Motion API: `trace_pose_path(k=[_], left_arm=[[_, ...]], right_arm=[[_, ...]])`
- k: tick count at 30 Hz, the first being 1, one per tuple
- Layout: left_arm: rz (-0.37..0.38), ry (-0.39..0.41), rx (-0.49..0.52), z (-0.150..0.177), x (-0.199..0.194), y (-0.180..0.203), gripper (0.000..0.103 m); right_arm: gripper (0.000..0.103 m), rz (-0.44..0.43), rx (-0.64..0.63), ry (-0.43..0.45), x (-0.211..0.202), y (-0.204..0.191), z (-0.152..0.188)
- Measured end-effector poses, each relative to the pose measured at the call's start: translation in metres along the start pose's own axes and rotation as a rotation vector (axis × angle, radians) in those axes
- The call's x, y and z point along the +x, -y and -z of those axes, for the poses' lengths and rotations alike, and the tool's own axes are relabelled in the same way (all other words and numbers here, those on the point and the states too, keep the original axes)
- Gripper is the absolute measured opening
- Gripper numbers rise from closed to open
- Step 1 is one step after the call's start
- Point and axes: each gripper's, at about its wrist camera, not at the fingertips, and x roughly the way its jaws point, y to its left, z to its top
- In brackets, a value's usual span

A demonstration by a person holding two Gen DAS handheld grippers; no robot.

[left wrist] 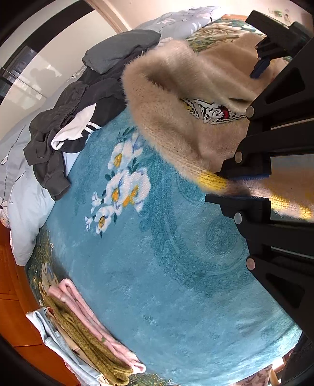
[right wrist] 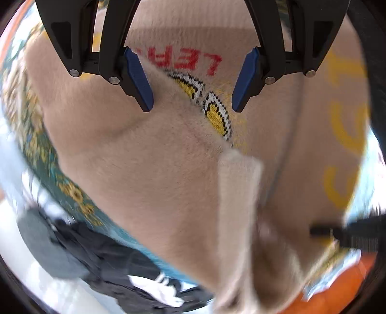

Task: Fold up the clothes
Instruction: 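Grasp the sweater hem with the left gripper while the right gripper holds the sweater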

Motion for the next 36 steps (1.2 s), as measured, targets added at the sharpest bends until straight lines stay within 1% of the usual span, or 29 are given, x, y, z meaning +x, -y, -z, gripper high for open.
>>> trace_pose_path(k=[2, 6, 11, 13, 14, 15, 16, 17, 19, 21, 24, 30, 31, 34, 36], left_arm=[[0.007, 0.009, 0.009, 0.001, -0.001, 0.003, 0.010], [0.030, 0.028, 0.013, 0.004, -0.008, 0.006, 0.010], [0.048, 0.059, 0.023, 0.009, -0.020, 0.006, 0.009], [0.054, 0.072, 0.029, 0.012, -0.026, 0.006, 0.009], [0.057, 0.079, 0.033, 0.014, -0.029, 0.006, 0.009], [0.062, 0.084, 0.038, 0.015, -0.032, 0.006, 0.009], [0.066, 0.090, 0.044, 0.017, -0.034, 0.006, 0.009], [0.064, 0.096, 0.055, 0.019, -0.037, 0.007, 0.009], [0.059, 0.110, 0.078, 0.023, -0.041, 0.009, 0.008], [0.051, 0.122, 0.093, 0.027, -0.043, 0.008, 0.008], [0.039, 0.112, 0.095, 0.032, -0.037, 0.005, 0.008], [0.051, 0.084, 0.097, 0.039, -0.026, 0.003, 0.008], [0.051, 0.077, 0.097, 0.038, -0.024, 0.004, 0.010], [0.043, 0.062, 0.110, 0.035, -0.016, 0.007, 0.011], [0.029, 0.049, 0.125, 0.034, -0.010, 0.010, 0.011]], right_arm=[[0.069, 0.067, -0.044, 0.008, 0.007, -0.010, 0.000], [0.069, 0.192, -0.059, 0.047, 0.009, -0.020, -0.005], [0.067, 0.272, -0.073, 0.048, 0.017, -0.030, -0.006], [0.056, 0.285, -0.045, 0.051, 0.016, -0.027, -0.008], [0.045, 0.295, -0.031, 0.051, 0.016, -0.025, -0.009], [0.028, 0.291, -0.019, 0.052, 0.015, -0.023, -0.011], [0.018, 0.281, -0.005, 0.054, 0.011, -0.021, -0.014], [0.014, 0.284, 0.010, 0.059, 0.009, -0.018, -0.017], [0.013, 0.300, 0.052, 0.080, 0.002, -0.010, -0.023], [0.012, 0.300, 0.109, 0.111, -0.010, 0.008, -0.028], [0.012, 0.297, 0.192, 0.156, -0.028, 0.037, -0.036], [0.012, 0.289, 0.359, 0.246, -0.064, 0.094, -0.051], [0.012, 0.288, 0.386, 0.262, -0.070, 0.103, -0.053], [0.012, 0.238, 0.414, 0.252, -0.063, 0.113, -0.057], [0.012, 0.228, 0.391, 0.241, -0.056, 0.109, -0.056]])
